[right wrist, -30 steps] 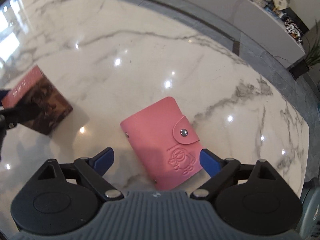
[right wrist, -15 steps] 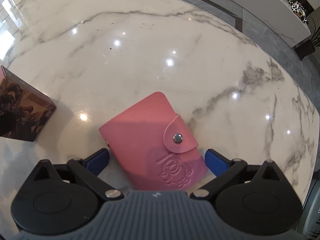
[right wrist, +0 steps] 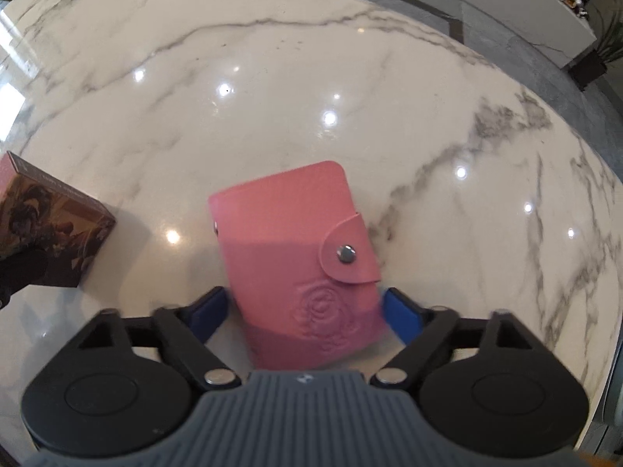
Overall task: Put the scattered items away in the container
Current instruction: 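Grasp the pink card holder by its edge with right tool while left tool holds the red box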
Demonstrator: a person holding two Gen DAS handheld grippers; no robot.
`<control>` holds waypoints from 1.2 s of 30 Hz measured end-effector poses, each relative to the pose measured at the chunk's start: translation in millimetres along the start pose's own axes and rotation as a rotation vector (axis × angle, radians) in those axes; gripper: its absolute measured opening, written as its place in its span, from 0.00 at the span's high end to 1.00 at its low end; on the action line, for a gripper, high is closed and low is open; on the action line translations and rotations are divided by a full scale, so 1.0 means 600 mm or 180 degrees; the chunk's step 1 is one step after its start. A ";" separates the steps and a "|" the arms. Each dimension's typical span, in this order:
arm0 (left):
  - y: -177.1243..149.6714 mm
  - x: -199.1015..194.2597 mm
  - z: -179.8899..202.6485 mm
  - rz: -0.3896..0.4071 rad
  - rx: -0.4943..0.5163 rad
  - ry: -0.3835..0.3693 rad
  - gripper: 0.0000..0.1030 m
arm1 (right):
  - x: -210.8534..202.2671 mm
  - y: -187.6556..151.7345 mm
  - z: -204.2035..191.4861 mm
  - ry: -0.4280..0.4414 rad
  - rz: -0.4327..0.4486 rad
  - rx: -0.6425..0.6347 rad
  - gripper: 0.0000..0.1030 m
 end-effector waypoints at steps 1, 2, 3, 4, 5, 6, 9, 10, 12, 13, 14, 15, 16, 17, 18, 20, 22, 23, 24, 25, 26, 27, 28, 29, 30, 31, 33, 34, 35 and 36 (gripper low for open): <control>-0.004 -0.005 -0.003 -0.0012 -0.0013 0.0007 0.73 | -0.008 -0.008 -0.005 0.0051 0.0021 0.0065 0.21; -0.009 -0.011 -0.005 -0.0023 -0.0024 0.0013 0.73 | -0.015 -0.020 -0.012 0.0147 0.0004 0.0147 0.21; -0.015 -0.017 -0.007 -0.0034 -0.0031 0.0022 0.73 | -0.020 -0.033 -0.024 0.0227 -0.0015 0.0209 0.21; -0.020 -0.023 -0.009 -0.0044 -0.0036 0.0036 0.73 | -0.028 -0.044 -0.034 0.0265 0.0004 0.0241 0.21; -0.026 -0.030 -0.011 -0.0051 -0.0036 0.0053 0.73 | -0.035 -0.059 -0.046 0.0290 0.0036 0.0264 0.22; -0.031 -0.037 -0.014 -0.0057 -0.0034 0.0067 0.73 | -0.043 -0.071 -0.055 0.0319 0.0060 0.0299 0.22; -0.050 -0.058 -0.018 -0.0071 -0.0033 0.0115 0.73 | -0.064 -0.113 -0.081 0.0446 0.0121 0.0504 0.22; -0.056 -0.065 -0.019 -0.0072 -0.0033 0.0128 0.73 | -0.069 -0.126 -0.086 0.0476 0.0145 0.0574 0.22; -0.069 -0.079 -0.018 -0.0078 -0.0034 0.0150 0.73 | -0.076 -0.148 -0.092 0.0531 0.0198 0.0711 0.22; -0.075 -0.085 -0.017 -0.0083 -0.0033 0.0154 0.73 | -0.079 -0.159 -0.091 0.0553 0.0229 0.0774 0.22; -0.081 -0.092 -0.016 -0.0088 -0.0035 0.0155 0.73 | -0.086 -0.171 -0.095 0.0567 0.0262 0.0834 0.23; -0.088 -0.099 -0.013 -0.0093 -0.0035 0.0154 0.73 | -0.090 -0.180 -0.096 0.0571 0.0296 0.0879 0.23; -0.093 -0.106 -0.010 -0.0092 -0.0028 0.0153 0.73 | -0.097 -0.193 -0.101 0.0575 0.0328 0.0930 0.23; -0.099 -0.113 -0.007 -0.0089 -0.0016 0.0157 0.74 | -0.104 -0.203 -0.105 0.0585 0.0358 0.0983 0.23; -0.105 -0.120 -0.002 -0.0085 -0.0001 0.0157 0.74 | -0.109 -0.206 -0.109 0.0597 0.0383 0.1023 0.23; -0.115 -0.135 0.008 -0.0077 0.0039 0.0147 0.74 | -0.123 -0.229 -0.110 0.0617 0.0422 0.1086 0.23; -0.124 -0.151 0.016 -0.0064 0.0071 0.0150 0.74 | -0.135 -0.253 -0.118 0.0634 0.0461 0.1105 0.24; -0.129 -0.159 0.021 -0.0053 0.0081 0.0155 0.74 | -0.137 -0.258 -0.123 0.0635 0.0483 0.1110 0.24; -0.133 -0.166 0.025 -0.0046 0.0091 0.0161 0.74 | -0.144 -0.268 -0.125 0.0636 0.0512 0.1115 0.24; -0.137 -0.174 0.030 -0.0037 0.0101 0.0165 0.74 | -0.151 -0.279 -0.126 0.0641 0.0546 0.1124 0.24; -0.141 -0.181 0.034 -0.0026 0.0111 0.0165 0.74 | -0.158 -0.287 -0.127 0.0655 0.0578 0.1143 0.24; -0.145 -0.188 0.038 -0.0018 0.0123 0.0165 0.74 | -0.163 -0.293 -0.129 0.0676 0.0611 0.1167 0.25; -0.148 -0.194 0.043 -0.0011 0.0139 0.0164 0.74 | -0.170 -0.303 -0.129 0.0704 0.0650 0.1193 0.27; -0.151 -0.199 0.047 0.0000 0.0156 0.0164 0.74 | -0.177 -0.310 -0.131 0.0826 0.0708 0.1216 0.65; -0.154 -0.205 0.052 0.0011 0.0172 0.0165 0.74 | -0.184 -0.317 -0.131 0.0852 0.0720 0.1274 0.66; -0.158 -0.211 0.057 0.0021 0.0196 0.0163 0.74 | -0.191 -0.322 -0.129 0.0784 0.0772 0.1309 0.69; -0.161 -0.221 0.068 0.0054 0.0242 0.0166 0.74 | -0.195 -0.328 -0.129 0.0729 0.0817 0.1271 0.70; -0.164 -0.225 0.071 0.0066 0.0257 0.0179 0.74 | -0.194 -0.333 -0.128 0.0758 0.0812 0.1302 0.70; -0.166 -0.228 0.074 0.0076 0.0265 0.0193 0.74 | -0.194 -0.337 -0.127 0.0775 0.0839 0.1325 0.70; -0.168 -0.232 0.075 0.0083 0.0258 0.0207 0.74 | -0.195 -0.341 -0.126 0.0776 0.0881 0.1320 0.70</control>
Point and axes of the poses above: each gripper's, at about its wrist camera, not at the fingertips, and x roughly the way its jaws point, z to its right, y to its top, the point moved 6 cm from there along x, roughly the way its jaws point, and after that the axes turned 5 degrees about z, right-handed, at the moved point
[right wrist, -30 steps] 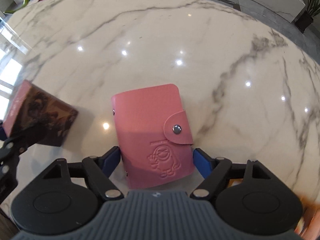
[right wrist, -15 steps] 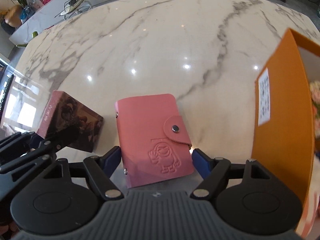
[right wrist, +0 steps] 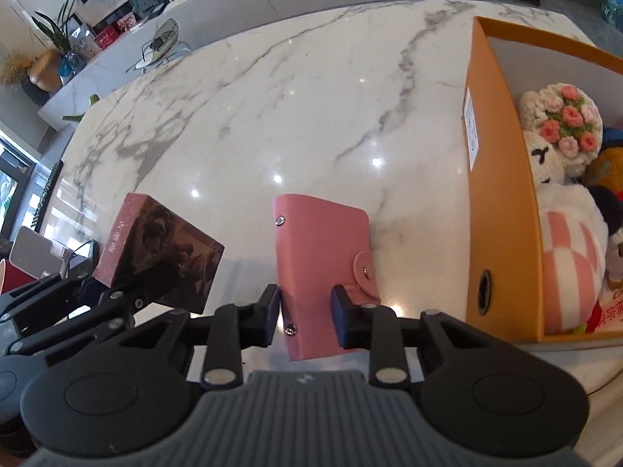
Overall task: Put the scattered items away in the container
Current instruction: 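Grasp the pink card holder by its edge with right tool while left tool holds the red box, then carry the red box in left tool while right tool carries the card holder over the box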
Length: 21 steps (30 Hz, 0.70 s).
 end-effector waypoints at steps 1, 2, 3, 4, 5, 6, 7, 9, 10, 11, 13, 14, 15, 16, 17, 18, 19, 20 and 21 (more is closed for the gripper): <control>-0.002 -0.003 0.001 0.0002 -0.0015 0.0011 0.74 | -0.002 -0.003 0.002 0.0005 0.0031 0.0009 0.70; -0.005 -0.007 0.002 0.0005 -0.0026 0.0011 0.74 | -0.006 -0.007 0.005 0.0001 0.0053 0.0026 0.70; -0.007 -0.010 0.004 0.0008 -0.0032 0.0008 0.74 | -0.009 -0.010 0.007 -0.0009 0.0078 0.0030 0.70; -0.009 -0.013 0.006 0.0007 -0.0032 0.0006 0.74 | -0.013 -0.014 0.011 -0.0022 0.0098 0.0039 0.70; -0.011 -0.015 0.007 0.0005 -0.0029 0.0008 0.74 | -0.015 -0.018 0.013 -0.0032 0.0105 0.0049 0.70; -0.013 -0.016 0.010 0.0003 -0.0025 0.0012 0.74 | -0.019 -0.021 0.017 -0.0035 0.0111 0.0070 0.70; -0.013 -0.017 0.012 0.0001 -0.0018 0.0013 0.74 | -0.023 -0.024 0.022 -0.0030 0.0113 0.0097 0.71; -0.014 -0.019 0.020 -0.0004 0.0008 -0.0010 0.74 | -0.033 -0.028 0.031 0.0007 0.0122 0.0188 0.74; -0.015 -0.020 0.025 -0.0006 0.0027 -0.0030 0.74 | -0.038 -0.030 0.035 0.0047 0.0120 0.0246 0.74; -0.016 -0.019 0.031 -0.0012 0.0047 -0.0053 0.74 | -0.043 -0.031 0.038 0.0106 0.0114 0.0314 0.76; -0.018 -0.019 0.044 -0.0022 0.0077 -0.0124 0.74 | -0.049 -0.038 0.044 0.0273 0.0066 0.0450 0.76; -0.020 -0.019 0.051 -0.0024 0.0092 -0.0171 0.74 | -0.051 -0.042 0.047 0.0309 0.0059 0.0515 0.76; -0.021 -0.018 0.058 -0.0026 0.0109 -0.0214 0.74 | -0.054 -0.045 0.051 0.0307 0.0078 0.0546 0.77; -0.023 -0.017 0.065 -0.0027 0.0126 -0.0250 0.74 | -0.058 -0.047 0.053 0.0284 0.0099 0.0544 0.77; -0.025 -0.017 0.073 -0.0028 0.0145 -0.0284 0.74 | -0.063 -0.049 0.055 0.0257 0.0123 0.0525 0.78; -0.027 -0.015 0.080 -0.0035 0.0164 -0.0318 0.74 | -0.068 -0.051 0.058 0.0234 0.0145 0.0503 0.79; -0.029 -0.014 0.087 -0.0044 0.0178 -0.0354 0.74 | -0.072 -0.052 0.060 0.0211 0.0163 0.0492 0.80; -0.031 -0.013 0.095 -0.0053 0.0193 -0.0389 0.74 | -0.077 -0.053 0.062 0.0184 0.0179 0.0486 0.80; -0.034 -0.012 0.102 -0.0062 0.0211 -0.0418 0.74 | -0.080 -0.054 0.066 0.0148 0.0200 0.0483 0.80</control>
Point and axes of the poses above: each gripper's, at about its wrist camera, not at the fingertips, and x roughly the way its jaws point, z to its right, y to its top, the point moved 6 cm from there along x, roughly the way its jaws point, and after that the axes turned 5 degrees about z, right-handed, at the moved point
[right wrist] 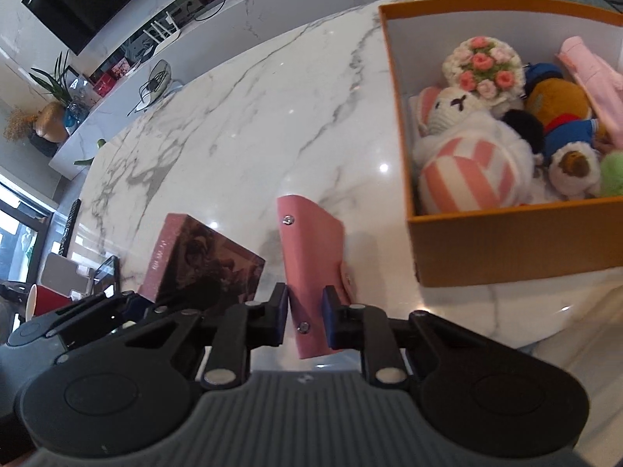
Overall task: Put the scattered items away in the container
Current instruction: 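Carry the red box in left tool while right tool carries the card holder over the box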
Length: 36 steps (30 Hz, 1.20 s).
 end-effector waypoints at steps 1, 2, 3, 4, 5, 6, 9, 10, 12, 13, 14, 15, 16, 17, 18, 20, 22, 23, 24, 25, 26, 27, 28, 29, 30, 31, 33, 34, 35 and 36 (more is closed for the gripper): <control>-0.002 0.001 0.008 -0.0007 0.0020 -0.0021 0.74 | -0.004 0.000 0.004 -0.0040 0.0027 -0.0012 0.80; -0.003 0.003 0.015 -0.0013 0.0044 -0.0040 0.74 | -0.006 0.000 0.008 -0.0078 0.0050 -0.0026 0.79; -0.005 0.005 0.022 -0.0019 0.0069 -0.0061 0.74 | -0.008 -0.001 0.010 -0.0112 0.0068 -0.0040 0.77; -0.006 0.006 0.028 -0.0023 0.0089 -0.0080 0.74 | -0.007 -0.002 0.013 -0.0158 0.0065 -0.0051 0.76; -0.007 0.008 0.033 -0.0028 0.0107 -0.0079 0.74 | -0.006 -0.004 0.015 -0.0176 0.0067 -0.0056 0.76; -0.008 0.010 0.035 -0.0032 0.0112 -0.0087 0.74 | -0.004 -0.005 0.018 -0.0189 0.0076 -0.0042 0.76; -0.012 0.014 0.037 -0.0058 0.0100 -0.0086 0.74 | 0.005 -0.008 0.023 -0.0188 0.0040 -0.0008 0.76; -0.013 0.015 0.036 -0.0064 0.0092 -0.0077 0.74 | 0.009 -0.010 0.023 -0.0184 0.0027 0.0002 0.75; -0.015 0.016 0.033 -0.0070 0.0061 -0.0060 0.74 | 0.016 -0.011 0.022 -0.0173 0.0016 -0.0016 0.75; -0.016 0.016 0.030 -0.0074 0.0047 -0.0053 0.74 | 0.019 -0.011 0.020 -0.0179 0.0016 -0.0029 0.74; -0.016 0.017 0.028 -0.0079 0.0033 -0.0048 0.74 | 0.022 -0.010 0.018 -0.0188 0.0033 -0.0047 0.72; -0.017 0.018 0.026 -0.0086 0.0021 -0.0045 0.74 | 0.025 -0.008 0.015 -0.0187 0.0054 -0.0063 0.69; -0.018 0.018 0.025 -0.0095 0.0012 -0.0044 0.74 | 0.027 -0.006 0.013 -0.0189 0.0076 -0.0073 0.68; -0.019 0.019 0.024 -0.0102 0.0005 -0.0041 0.74 | 0.029 -0.003 0.011 -0.0192 0.0104 -0.0077 0.66; -0.020 0.020 0.023 -0.0109 0.0005 -0.0036 0.74 | 0.031 0.000 0.010 -0.0195 0.0132 -0.0083 0.64; -0.022 0.023 0.022 -0.0119 0.0016 -0.0024 0.74 | 0.035 0.005 0.008 -0.0211 0.0191 -0.0092 0.64; -0.023 0.026 0.021 -0.0136 0.0023 -0.0019 0.74 | 0.039 0.009 0.007 -0.0231 0.0228 -0.0110 0.64; -0.024 0.028 0.019 -0.0145 0.0027 -0.0009 0.74 | 0.042 0.010 0.005 -0.0228 0.0232 -0.0127 0.64; -0.025 0.029 0.018 -0.0156 0.0032 -0.0008 0.74 | 0.044 0.010 0.003 -0.0221 0.0236 -0.0153 0.65; -0.027 0.031 0.017 -0.0171 0.0028 -0.0007 0.74 | 0.046 0.008 -0.001 -0.0203 0.0240 -0.0181 0.65; -0.028 0.033 0.016 -0.0185 0.0024 -0.0007 0.74 | 0.048 0.007 -0.004 -0.0163 0.0225 -0.0193 0.66; -0.029 0.034 0.014 -0.0197 0.0019 -0.0008 0.74 | 0.050 0.005 -0.007 -0.0117 0.0206 -0.0195 0.66; -0.031 0.035 0.013 -0.0211 0.0012 -0.0009 0.74 | 0.052 0.003 -0.010 -0.0085 0.0190 -0.0209 0.66; -0.032 0.036 0.011 -0.0223 0.0005 -0.0014 0.74 | 0.055 0.001 -0.013 -0.0062 0.0171 -0.0227 0.66; -0.032 0.036 0.010 -0.0219 0.0006 -0.0018 0.74 | 0.059 0.000 -0.016 -0.0047 0.0150 -0.0230 0.66; -0.032 0.036 0.010 -0.0219 0.0012 -0.0023 0.74 | 0.064 -0.002 -0.019 -0.0043 0.0132 -0.0229 0.66; -0.033 0.036 0.009 -0.0216 0.0027 -0.0029 0.74 | 0.073 -0.004 -0.022 -0.0068 0.0106 -0.0248 0.67; -0.033 0.035 0.008 -0.0214 0.0034 -0.0019 0.74 | 0.075 -0.005 -0.022 -0.0086 0.0106 -0.0246 0.70; -0.033 0.035 0.007 -0.0215 0.0024 -0.0031 0.74 | 0.077 -0.005 -0.021 -0.0112 0.0116 -0.0240 0.78; -0.032 0.035 0.006 -0.0218 0.0001 -0.0042 0.74 | 0.077 -0.003 -0.020 -0.0114 0.0120 -0.0227 0.79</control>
Point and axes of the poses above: each gripper's, at about its wrist camera, not at the fingertips, and x roughly the way its jaws point, z to its right, y to its top, the point moved 6 cm from there along x, roughly the way its jaws point, and after that the axes turned 5 degrees about z, right-handed, at the moved point
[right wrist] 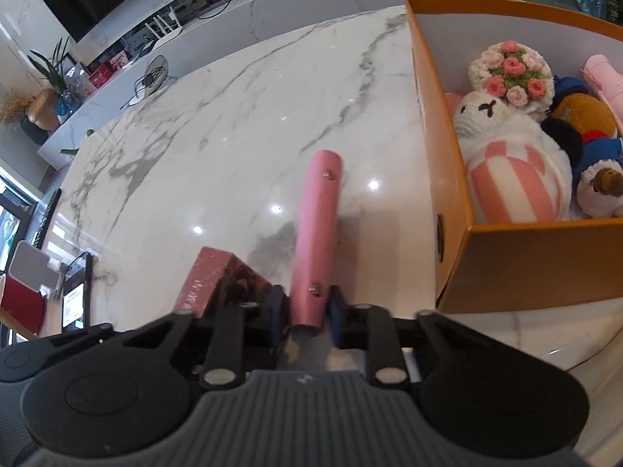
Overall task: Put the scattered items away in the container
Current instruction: 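Carry the red box in left tool while right tool carries the card holder over the box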
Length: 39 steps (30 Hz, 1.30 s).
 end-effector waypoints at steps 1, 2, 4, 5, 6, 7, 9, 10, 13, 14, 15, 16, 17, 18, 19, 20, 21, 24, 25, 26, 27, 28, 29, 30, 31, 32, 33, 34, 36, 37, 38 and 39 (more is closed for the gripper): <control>0.000 0.000 -0.001 -0.0003 -0.0019 -0.0013 0.74 | 0.000 0.001 0.000 0.0006 -0.0005 0.0018 0.79; 0.001 0.000 -0.001 -0.0005 -0.0027 -0.0019 0.74 | -0.002 0.001 0.001 0.0002 -0.0008 0.0029 0.80; 0.003 0.000 0.000 0.0006 -0.0017 -0.0009 0.74 | -0.004 0.001 0.000 -0.0012 0.0002 0.0006 0.81; 0.004 -0.002 0.000 0.0020 -0.0011 -0.0007 0.74 | -0.006 0.002 0.000 -0.0019 0.0011 0.0001 0.81; 0.006 -0.004 0.000 0.0037 -0.0007 -0.0007 0.74 | -0.008 0.002 0.000 -0.0022 0.0018 -0.0005 0.82; 0.008 -0.007 0.001 0.0056 -0.0006 -0.0004 0.74 | -0.010 0.002 0.000 -0.0028 0.0021 -0.0015 0.82; 0.012 -0.013 0.001 0.0093 0.0005 0.0012 0.74 | -0.013 0.003 0.000 -0.0051 0.0027 -0.0016 0.82; 0.014 -0.015 0.001 0.0110 0.0011 0.0023 0.74 | -0.016 0.004 0.001 -0.0058 0.0036 -0.0020 0.82; 0.021 -0.023 0.000 0.0149 0.0016 0.0052 0.74 | -0.023 0.007 0.000 -0.0058 0.0067 -0.0030 0.82; 0.023 -0.026 0.000 0.0161 0.0018 0.0062 0.74 | -0.027 0.009 0.000 -0.0055 0.0087 -0.0031 0.82; 0.025 -0.029 -0.001 0.0172 0.0023 0.0071 0.74 | -0.032 0.011 -0.001 -0.0050 0.0111 -0.0032 0.82; 0.027 -0.031 -0.001 0.0185 0.0025 0.0082 0.74 | -0.037 0.012 -0.001 -0.0047 0.0133 -0.0038 0.82; 0.030 -0.035 -0.001 0.0202 0.0023 0.0092 0.74 | -0.042 0.014 0.000 -0.0044 0.0158 -0.0041 0.82; 0.032 -0.039 -0.002 0.0222 0.0019 0.0102 0.74 | -0.047 0.016 -0.001 -0.0041 0.0184 -0.0038 0.82; 0.036 -0.043 -0.002 0.0243 0.0018 0.0113 0.74 | -0.056 0.018 0.002 -0.0035 0.0210 -0.0033 0.82; 0.039 -0.047 -0.002 0.0267 0.0018 0.0124 0.74 | -0.062 0.021 0.001 -0.0029 0.0240 -0.0030 0.82; 0.042 -0.052 -0.002 0.0294 0.0020 0.0134 0.74 | -0.068 0.023 0.001 -0.0020 0.0275 -0.0030 0.82; 0.055 -0.068 0.004 0.0380 0.0034 0.0143 0.74 | -0.089 0.032 -0.001 0.0012 0.0382 -0.0025 0.82; 0.059 -0.073 0.007 0.0411 0.0044 0.0140 0.74 | -0.097 0.034 -0.002 0.0025 0.0422 -0.0030 0.82; 0.064 -0.079 0.011 0.0442 0.0057 0.0134 0.74 | -0.105 0.037 -0.004 0.0036 0.0463 -0.0036 0.82; 0.069 -0.085 0.015 0.0476 0.0074 0.0128 0.74 | -0.114 0.040 -0.005 0.0046 0.0505 -0.0043 0.82; 0.074 -0.091 0.019 0.0514 0.0093 0.0123 0.74 | -0.123 0.042 -0.005 0.0056 0.0543 -0.0048 0.82; 0.079 -0.096 0.025 0.0552 0.0114 0.0121 0.74 | -0.133 0.045 -0.005 0.0071 0.0584 -0.0053 0.82; 0.085 -0.101 0.031 0.0587 0.0139 0.0117 0.74 | -0.143 0.048 -0.005 0.0089 0.0629 -0.0053 0.82; 0.091 -0.106 0.037 0.0621 0.0168 0.0109 0.74 | -0.153 0.051 -0.003 0.0101 0.0678 -0.0046 0.82; 0.098 -0.111 0.044 0.0657 0.0194 0.0099 0.74 | -0.163 0.055 -0.001 0.0102 0.0724 -0.0043 0.82; 0.104 -0.116 0.051 0.0693 0.0218 0.0089 0.74 | -0.173 0.059 0.002 0.0098 0.0773 -0.0045 0.82; 0.112 -0.121 0.058 0.0727 0.0239 0.0074 0.74 | -0.184 0.062 0.005 0.0090 0.0825 -0.0046 0.82; 0.126 -0.128 0.074 0.0799 0.0283 0.0033 0.74 | -0.207 0.070 0.013 0.0072 0.0933 -0.0032 0.82; 0.134 -0.131 0.083 0.0830 0.0305 0.0011 0.74 | -0.218 0.075 0.020 0.0068 0.0985 -0.0026 0.82; 0.142 -0.133 0.092 0.0861 0.0332 -0.0015 0.74 | -0.229 0.079 0.026 0.0065 0.1031 -0.0019 0.82; 0.150 -0.135 0.102 0.0894 0.0362 -0.0042 0.74 | -0.240 0.083 0.034 0.0059 0.1076 -0.0007 0.82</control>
Point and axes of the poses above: each gripper's, at about its wrist camera, not at the fingertips, and x roughly the way its jaws point, z to its right, y to its top, the point moved 6 cm from there along x, roughly the way its jaws point, and after that the axes turned 5 degrees about z, right-handed, at the moved point
